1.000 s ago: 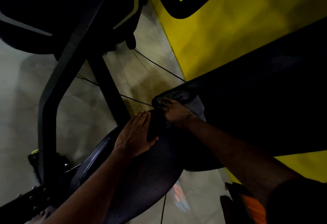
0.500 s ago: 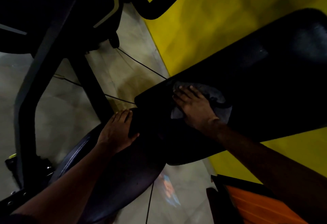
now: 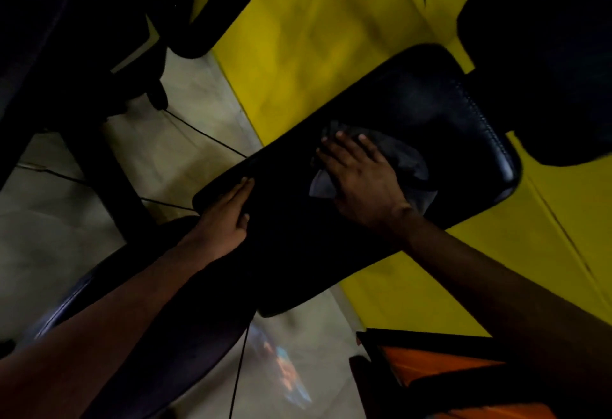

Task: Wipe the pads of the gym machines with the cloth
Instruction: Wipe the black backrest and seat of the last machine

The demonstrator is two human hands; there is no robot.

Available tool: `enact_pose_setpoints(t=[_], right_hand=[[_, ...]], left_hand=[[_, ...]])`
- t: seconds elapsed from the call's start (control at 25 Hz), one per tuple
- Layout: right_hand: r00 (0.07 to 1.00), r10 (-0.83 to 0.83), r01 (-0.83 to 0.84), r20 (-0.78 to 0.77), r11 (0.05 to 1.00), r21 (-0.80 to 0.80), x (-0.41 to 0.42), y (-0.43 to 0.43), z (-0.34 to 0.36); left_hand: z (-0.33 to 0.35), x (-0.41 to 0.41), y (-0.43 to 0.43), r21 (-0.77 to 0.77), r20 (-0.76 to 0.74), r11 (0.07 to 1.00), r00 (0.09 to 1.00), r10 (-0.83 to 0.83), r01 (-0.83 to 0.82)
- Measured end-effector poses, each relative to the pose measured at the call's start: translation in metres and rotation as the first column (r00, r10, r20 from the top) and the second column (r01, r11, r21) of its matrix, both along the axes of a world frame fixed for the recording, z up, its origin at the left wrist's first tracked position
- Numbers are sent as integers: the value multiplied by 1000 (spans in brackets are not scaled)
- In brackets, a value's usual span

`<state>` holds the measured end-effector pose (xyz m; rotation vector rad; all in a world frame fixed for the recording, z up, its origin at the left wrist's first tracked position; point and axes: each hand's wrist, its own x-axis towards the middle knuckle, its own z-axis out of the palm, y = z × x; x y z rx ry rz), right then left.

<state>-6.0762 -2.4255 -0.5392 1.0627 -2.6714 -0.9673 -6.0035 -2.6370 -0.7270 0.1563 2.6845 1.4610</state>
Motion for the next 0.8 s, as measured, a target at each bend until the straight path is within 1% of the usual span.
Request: enact_pose_setpoints(t=[0.08, 0.16, 0.2, 0.28, 0.32, 0.48, 0.56, 0.64, 0.72, 0.8], right_hand=[[992, -64, 55, -113, 995, -80, 8, 18, 26], [980, -101, 83, -174, 991, -107, 18, 32, 37], [978, -102, 82, -180, 990, -110, 19, 33, 40], [977, -93, 68, -192, 989, -130, 10, 27, 51], [974, -109, 79, -199, 985, -153, 3, 22, 59], [917, -291, 195, -274, 924, -329, 5, 26, 80], [893, -351, 234, -283, 898, -374, 21, 35, 79], [868, -411, 274, -280, 865, -420, 36, 43, 77], [809, -507, 326, -296, 807, -493, 52, 45, 70], [731, -616, 373, -294, 721, -583, 66, 41, 58]], left_hand=[[43, -28, 9, 86, -114, 995, 993, -34, 44], [75, -46, 16, 158, -201, 982, 977, -70, 103], [82, -51, 20, 170, -237, 977, 968, -87, 129], [87, -56, 27, 125, -291, 978, 949, -125, 167], [86, -58, 30, 107, -292, 980, 948, -130, 167], [86, -64, 34, 87, -209, 975, 960, -184, 206], [89, -67, 31, 89, -190, 971, 961, -201, 221], [91, -69, 29, 33, -125, 960, 954, -272, 278], [96, -73, 25, -32, -59, 935, 933, -356, 355], [99, -77, 21, -79, -2, 912, 914, -405, 404]])
